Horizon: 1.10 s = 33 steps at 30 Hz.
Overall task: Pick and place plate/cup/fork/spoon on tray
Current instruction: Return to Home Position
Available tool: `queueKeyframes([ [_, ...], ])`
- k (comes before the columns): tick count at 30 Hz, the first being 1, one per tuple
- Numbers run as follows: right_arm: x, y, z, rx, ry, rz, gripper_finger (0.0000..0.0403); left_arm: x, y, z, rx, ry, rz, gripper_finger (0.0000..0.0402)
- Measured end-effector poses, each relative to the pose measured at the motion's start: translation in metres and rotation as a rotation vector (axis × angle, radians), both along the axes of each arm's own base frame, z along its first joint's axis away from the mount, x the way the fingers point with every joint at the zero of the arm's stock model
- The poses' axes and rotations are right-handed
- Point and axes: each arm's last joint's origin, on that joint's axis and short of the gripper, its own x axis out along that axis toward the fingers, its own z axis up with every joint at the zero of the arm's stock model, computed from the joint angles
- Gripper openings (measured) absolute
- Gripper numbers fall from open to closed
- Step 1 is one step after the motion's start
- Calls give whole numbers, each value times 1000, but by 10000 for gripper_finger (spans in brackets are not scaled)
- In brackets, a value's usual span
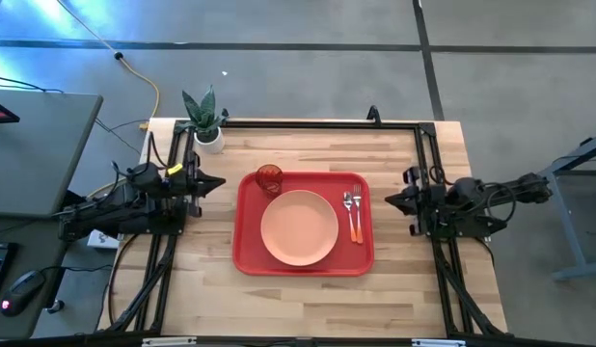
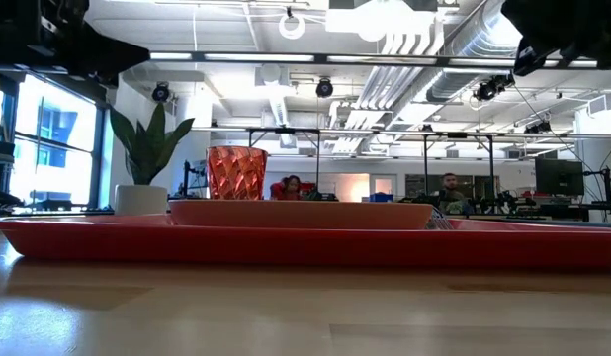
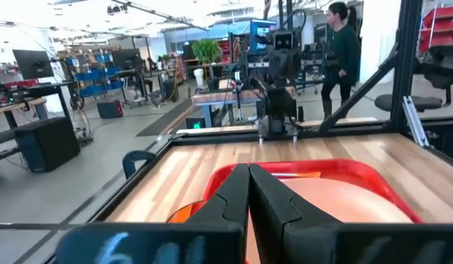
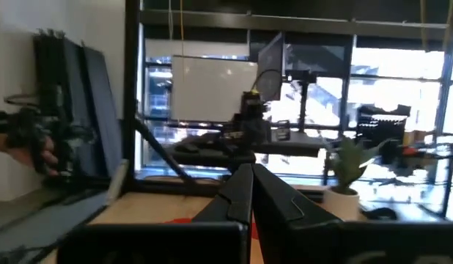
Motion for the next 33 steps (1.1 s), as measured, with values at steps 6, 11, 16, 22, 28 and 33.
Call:
queueKeyframes([
  [6,1,3,-4,24,18,121,0,0,-2,0,-4,-3,-62,0],
  [11,0,1,-1,26,-16,42,0,0,-2,-4,-56,39,-59,0],
  [16,0,1,0,-21,-25,36,0,0,-2,-4,-68,37,-58,0],
  [22,-1,2,0,-81,-38,40,0,6,0,-14,-56,-51,-61,0],
  [28,-1,2,1,-48,-42,51,0,11,2,-26,-94,-116,-67,0],
  [33,1,2,3,-41,-59,60,0,11,2,-26,-31,-116,-47,0],
])
